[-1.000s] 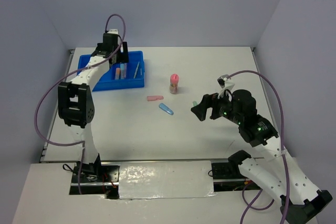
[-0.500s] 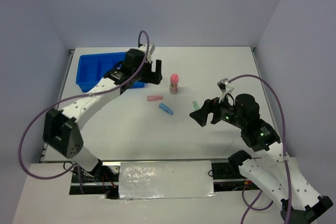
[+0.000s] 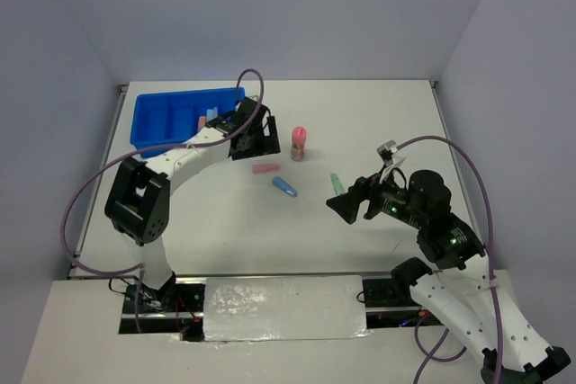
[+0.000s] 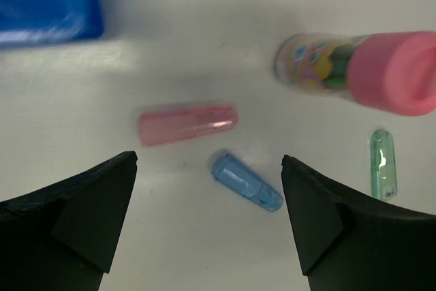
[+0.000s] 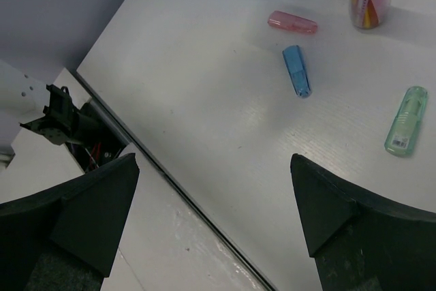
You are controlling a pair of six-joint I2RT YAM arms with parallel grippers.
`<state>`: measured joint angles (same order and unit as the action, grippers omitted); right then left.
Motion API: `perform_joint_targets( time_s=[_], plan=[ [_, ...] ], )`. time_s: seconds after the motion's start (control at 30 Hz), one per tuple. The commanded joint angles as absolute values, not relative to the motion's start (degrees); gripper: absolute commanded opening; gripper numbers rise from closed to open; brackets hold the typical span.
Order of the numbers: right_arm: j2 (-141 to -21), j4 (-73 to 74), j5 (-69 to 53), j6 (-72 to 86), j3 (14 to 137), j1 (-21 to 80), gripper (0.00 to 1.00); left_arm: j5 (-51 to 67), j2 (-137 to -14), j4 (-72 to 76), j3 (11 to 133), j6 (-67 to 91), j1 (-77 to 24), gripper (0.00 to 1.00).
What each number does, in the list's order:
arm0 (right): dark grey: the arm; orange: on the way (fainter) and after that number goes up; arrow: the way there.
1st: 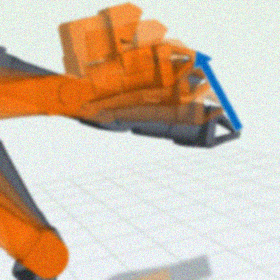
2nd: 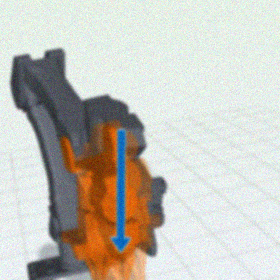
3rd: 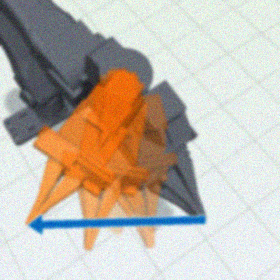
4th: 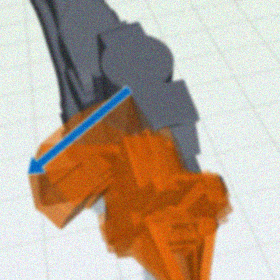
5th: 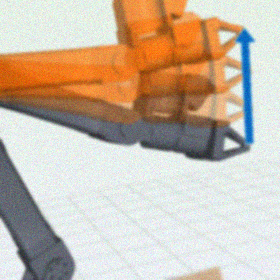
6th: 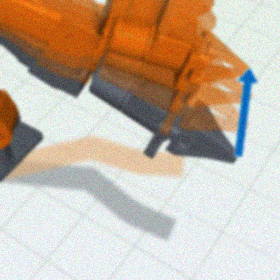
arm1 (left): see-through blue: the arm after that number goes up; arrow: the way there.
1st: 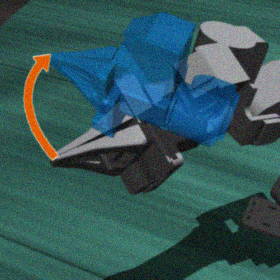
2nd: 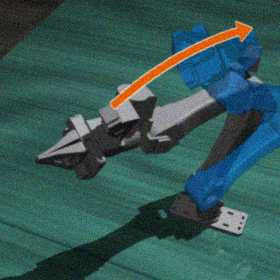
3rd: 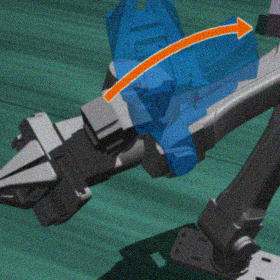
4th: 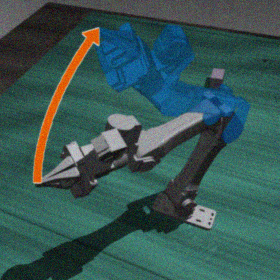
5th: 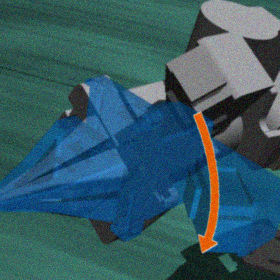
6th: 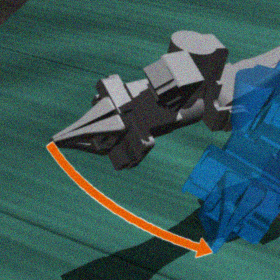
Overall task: Sort the stationery into containers
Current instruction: Pick up the stationery from the center of the board.
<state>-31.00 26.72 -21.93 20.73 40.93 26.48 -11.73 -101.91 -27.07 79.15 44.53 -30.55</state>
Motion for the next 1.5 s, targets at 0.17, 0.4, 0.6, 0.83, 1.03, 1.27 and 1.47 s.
perform_joint_targets(
  time_s=[0.17, 0.4, 0.6, 0.83, 1.03, 1.27, 1.47],
  plan=[
    [-28.6, 28.3, -22.3, 19.5, 41.2, 26.9, 1.00, -3.6, -115.3, -33.0, 94.1, 10.0, -30.5, 0.99],
    [-29.5, 26.7, -24.2, 20.6, 41.3, 26.7, 1.00, -4.7, -112.9, -28.8, 88.1, 3.1, -29.9, 0.98],
    [-27.8, 27.0, -24.3, 20.6, 41.1, 26.8, 1.00, -1.3, -112.8, -21.4, 81.8, 0.6, -29.7, 0.94],
    [-26.5, 27.2, -24.8, 21.0, 40.2, 26.8, 1.00, 1.0, -116.0, -20.7, 83.9, 2.5, -27.1, 0.91],
    [-26.7, 26.5, -25.1, 21.4, 39.7, 26.8, 1.00, 3.4, -116.3, -19.9, 83.3, 2.3, -27.1, 0.83],
    [-26.5, 26.5, -24.9, 21.7, 39.8, 26.8, 1.00, 6.0, -117.4, -19.2, 81.6, 3.2, -27.8, 0.73],
    [-26.4, 26.5, -24.8, 21.8, 40.0, 26.7, 1.00, 4.2, -120.1, -21.1, 81.9, 3.5, -29.4, 0.63]
  ],
)
